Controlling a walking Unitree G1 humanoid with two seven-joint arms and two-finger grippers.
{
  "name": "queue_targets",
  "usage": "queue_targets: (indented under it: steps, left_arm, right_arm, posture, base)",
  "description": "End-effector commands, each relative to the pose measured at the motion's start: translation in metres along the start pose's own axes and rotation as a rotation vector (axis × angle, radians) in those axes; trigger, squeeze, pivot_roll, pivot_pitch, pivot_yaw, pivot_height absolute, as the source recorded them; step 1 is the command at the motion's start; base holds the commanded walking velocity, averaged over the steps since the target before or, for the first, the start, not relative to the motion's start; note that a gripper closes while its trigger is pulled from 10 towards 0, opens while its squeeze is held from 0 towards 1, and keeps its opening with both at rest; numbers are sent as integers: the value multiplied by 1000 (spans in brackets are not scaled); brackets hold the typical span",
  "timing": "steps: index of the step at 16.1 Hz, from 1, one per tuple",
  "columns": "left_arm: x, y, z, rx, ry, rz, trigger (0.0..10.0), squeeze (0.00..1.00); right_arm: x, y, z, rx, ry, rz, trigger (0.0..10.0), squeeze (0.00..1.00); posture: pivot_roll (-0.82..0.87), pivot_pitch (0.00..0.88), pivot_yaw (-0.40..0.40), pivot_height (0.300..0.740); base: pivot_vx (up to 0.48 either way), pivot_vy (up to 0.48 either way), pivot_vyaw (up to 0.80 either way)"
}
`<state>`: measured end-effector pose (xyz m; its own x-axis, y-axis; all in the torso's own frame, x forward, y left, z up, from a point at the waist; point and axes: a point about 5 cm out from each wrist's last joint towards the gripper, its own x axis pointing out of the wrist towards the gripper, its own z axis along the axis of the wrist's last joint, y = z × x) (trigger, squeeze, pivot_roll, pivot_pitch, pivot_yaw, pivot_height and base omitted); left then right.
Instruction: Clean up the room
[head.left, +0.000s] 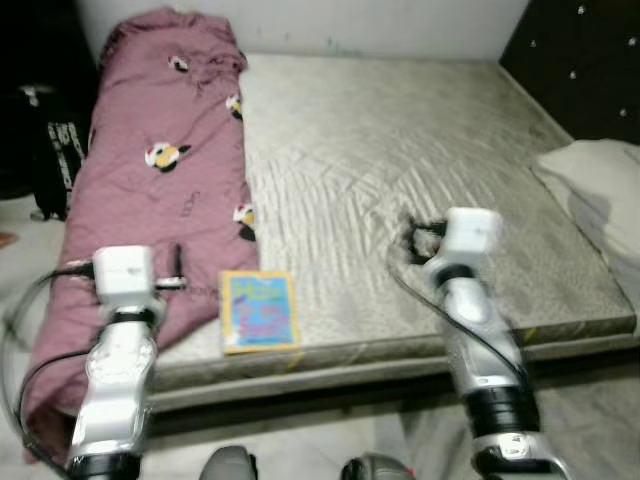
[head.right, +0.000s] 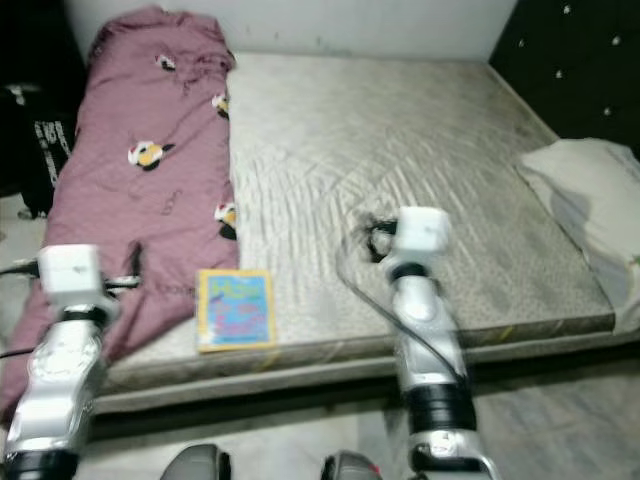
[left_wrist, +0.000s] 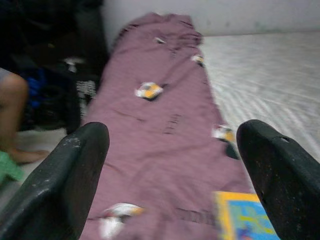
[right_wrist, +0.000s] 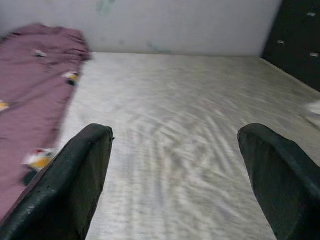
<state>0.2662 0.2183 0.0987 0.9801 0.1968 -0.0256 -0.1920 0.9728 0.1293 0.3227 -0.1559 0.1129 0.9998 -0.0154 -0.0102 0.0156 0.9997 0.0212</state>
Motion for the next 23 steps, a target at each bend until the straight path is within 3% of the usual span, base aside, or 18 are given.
queue_targets:
  steps: [1,3,7,14,23]
  left_arm:
    - [-1,-9,4,-22,-27,-38,10000,0]
    - [-3,-13,12,-121,-62,-74,10000,0]
    - [-4,-12,16,-145,-87,-127,10000,0]
    - [-4,-8,16,-172,-78,-121,10000,0]
    - [1,-14,21,-185,-105,-117,10000,0]
  right_arm:
    - [0,-13,2,-8,-3,-36,10000,0]
    - [0,-13,2,1,-2,-41,10000,0]
    - [1,-13,1,11,4,-42,10000,0]
    - [0,-11,0,12,9,-32,10000,0]
    - [5,-17,6,4,-10,-45,10000,0]
  posture:
    - [125,76,-63,740]
    - [129,78,-62,740]
    - [125,78,-62,740]
    - [131,80,-63,740]
    - [113,61,-54,740]
  base:
    - [0,476,0]
    - [0,0,0]
    - [0,0,0]
    - [0,0,-195]
    - [0,328,0]
